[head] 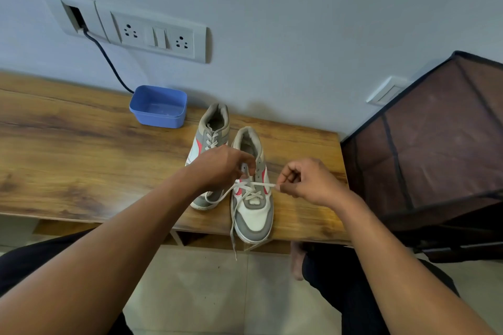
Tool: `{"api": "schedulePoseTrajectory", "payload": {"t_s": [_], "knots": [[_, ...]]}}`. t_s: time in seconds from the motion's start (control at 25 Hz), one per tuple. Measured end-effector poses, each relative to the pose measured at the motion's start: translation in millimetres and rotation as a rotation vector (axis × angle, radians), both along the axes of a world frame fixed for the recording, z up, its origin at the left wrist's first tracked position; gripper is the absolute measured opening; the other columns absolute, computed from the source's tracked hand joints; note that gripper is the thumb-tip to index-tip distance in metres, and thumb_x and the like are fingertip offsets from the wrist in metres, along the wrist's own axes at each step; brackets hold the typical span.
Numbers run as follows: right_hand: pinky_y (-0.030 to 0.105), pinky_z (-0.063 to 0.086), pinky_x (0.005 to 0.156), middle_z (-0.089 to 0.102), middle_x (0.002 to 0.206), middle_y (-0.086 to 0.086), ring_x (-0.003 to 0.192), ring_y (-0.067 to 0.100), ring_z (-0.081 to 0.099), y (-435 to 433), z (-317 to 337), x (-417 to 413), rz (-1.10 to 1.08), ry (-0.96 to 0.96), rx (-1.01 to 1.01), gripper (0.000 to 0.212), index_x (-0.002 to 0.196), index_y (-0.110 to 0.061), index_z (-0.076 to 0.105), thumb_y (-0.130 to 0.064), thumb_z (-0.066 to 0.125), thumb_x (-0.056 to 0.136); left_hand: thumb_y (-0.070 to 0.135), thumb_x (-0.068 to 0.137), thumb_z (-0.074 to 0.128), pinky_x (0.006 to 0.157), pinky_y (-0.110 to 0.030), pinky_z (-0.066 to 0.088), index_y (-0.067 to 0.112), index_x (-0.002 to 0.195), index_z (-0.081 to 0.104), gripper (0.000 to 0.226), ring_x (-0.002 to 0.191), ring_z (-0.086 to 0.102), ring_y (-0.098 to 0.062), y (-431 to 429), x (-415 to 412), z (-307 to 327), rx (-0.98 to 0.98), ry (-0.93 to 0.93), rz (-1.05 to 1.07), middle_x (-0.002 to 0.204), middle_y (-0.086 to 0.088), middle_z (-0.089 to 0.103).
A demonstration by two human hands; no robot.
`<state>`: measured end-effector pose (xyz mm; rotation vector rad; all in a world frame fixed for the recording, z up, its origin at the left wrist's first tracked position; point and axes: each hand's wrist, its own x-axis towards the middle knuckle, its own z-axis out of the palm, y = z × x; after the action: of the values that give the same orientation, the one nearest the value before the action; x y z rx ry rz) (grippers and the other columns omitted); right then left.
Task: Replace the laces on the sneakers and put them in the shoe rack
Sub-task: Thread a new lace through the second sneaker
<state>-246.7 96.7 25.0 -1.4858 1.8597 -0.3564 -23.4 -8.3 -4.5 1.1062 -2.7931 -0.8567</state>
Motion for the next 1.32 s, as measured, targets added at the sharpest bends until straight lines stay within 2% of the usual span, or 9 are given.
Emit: {"api": "schedulePoseTrajectory", "payload": {"t_s": [0.12, 0.28, 0.36, 0.56, 0.68, 0.8, 0.92, 1.08, 1.32], "knots": [[0.019, 0.053, 0.067, 0.073, 0.08, -0.009, 0.07, -0.003, 0.065, 13.4, -0.4, 9.2, 0.082, 0.068, -0.028, 0.013, 0.088, -0.024, 0.076, -0.017, 0.086, 0.085, 0.02, 0.094, 0.068, 0.074, -0.03, 0.05, 0.039, 0.113, 0.07, 0.026, 0.082, 0.058, -0.009, -0.6, -1.4, 5.0, 0.028, 0.003, -0.011, 0.089, 0.013, 0.063], [0.029, 0.055, 0.075, 0.069, 0.085, -0.012, 0.08, 0.002, 0.065, 6.2, -6.3, 8.3, 0.154, 0.148, -0.056, 0.018, 0.103, -0.034, 0.076, -0.02, 0.077, 0.092, 0.017, 0.093, 0.07, 0.072, -0.028, 0.049, 0.036, 0.112, 0.072, 0.026, 0.082, 0.061, -0.007, -4.4, -6.7, 10.8, 0.055, -0.031, -0.025, 0.095, 0.008, 0.069], [0.034, 0.058, 0.075, 0.07, 0.087, -0.013, 0.082, 0.004, 0.066, -1.7, -14.0, 4.4, 0.181, 0.157, -0.035, 0.019, 0.097, -0.037, 0.076, -0.018, 0.074, 0.093, 0.019, 0.093, 0.071, 0.073, -0.027, 0.049, 0.035, 0.112, 0.071, 0.025, 0.085, 0.063, -0.009, -4.5, -11.2, 13.4, 0.058, -0.048, -0.03, 0.096, 0.007, 0.069], [0.024, 0.052, 0.071, 0.07, 0.086, -0.015, 0.079, 0.001, 0.065, -24.7, -16.8, 0.2, 0.235, 0.12, 0.028, 0.014, 0.101, -0.022, 0.079, -0.012, 0.074, 0.092, 0.019, 0.094, 0.069, 0.066, -0.026, 0.046, 0.034, 0.109, 0.07, 0.021, 0.082, 0.062, -0.007, -6.5, -12.9, 17.1, 0.042, -0.094, -0.046, 0.088, 0.012, 0.067], [0.031, 0.06, 0.077, 0.077, 0.085, -0.008, 0.081, 0.008, 0.073, -27.5, -4.6, -18.3, 0.186, 0.097, 0.052, 0.014, 0.098, -0.019, 0.081, -0.01, 0.076, 0.09, 0.018, 0.093, 0.069, 0.062, -0.023, 0.044, 0.034, 0.105, 0.071, 0.02, 0.078, 0.061, -0.005, -6.4, -13.9, 18.6, 0.041, -0.113, -0.043, 0.085, 0.014, 0.066], [0.038, 0.062, 0.086, 0.078, 0.088, -0.009, 0.087, 0.009, 0.074, -24.5, -2.9, -34.7, 0.156, 0.097, 0.123, 0.015, 0.098, -0.023, 0.08, -0.011, 0.078, 0.089, 0.017, 0.094, 0.068, 0.068, -0.031, 0.052, 0.034, 0.103, 0.07, 0.02, 0.078, 0.062, -0.007, -5.4, -15.6, 16.9, 0.058, -0.095, -0.028, 0.084, 0.013, 0.067], [0.032, 0.059, 0.083, 0.074, 0.097, -0.007, 0.091, 0.01, 0.071, -18.8, -16.3, -8.1, 0.17, 0.002, 0.132, 0.016, 0.104, -0.024, 0.074, -0.021, 0.08, 0.09, 0.016, 0.093, 0.068, 0.073, -0.037, 0.056, 0.039, 0.097, 0.067, 0.023, 0.077, 0.064, -0.009, -5.1, -16.8, 14.0, 0.087, -0.066, -0.013, 0.083, 0.013, 0.068], [0.023, 0.054, 0.072, 0.074, 0.086, -0.011, 0.079, 0.0, 0.068, -24.3, -19.0, -1.0, 0.149, 0.017, -0.003, 0.008, 0.094, -0.022, 0.077, -0.02, 0.083, 0.089, 0.016, 0.093, 0.068, 0.071, -0.035, 0.055, 0.041, 0.094, 0.066, 0.025, 0.078, 0.065, -0.011, -4.2, -13.4, 13.7, 0.086, -0.045, -0.012, 0.084, 0.011, 0.07], [0.02, 0.058, 0.071, 0.077, 0.087, -0.007, 0.078, -0.001, 0.073, -24.2, -13.6, 9.5, 0.151, -0.08, 0.053, 0.009, 0.097, -0.02, 0.076, -0.016, 0.081, 0.091, 0.016, 0.096, 0.066, 0.07, -0.03, 0.052, 0.036, 0.105, 0.072, 0.022, 0.073, 0.062, 0.003, -4.9, -7.0, 12.0, 0.086, -0.015, 0.013, 0.08, 0.016, 0.068]]}}
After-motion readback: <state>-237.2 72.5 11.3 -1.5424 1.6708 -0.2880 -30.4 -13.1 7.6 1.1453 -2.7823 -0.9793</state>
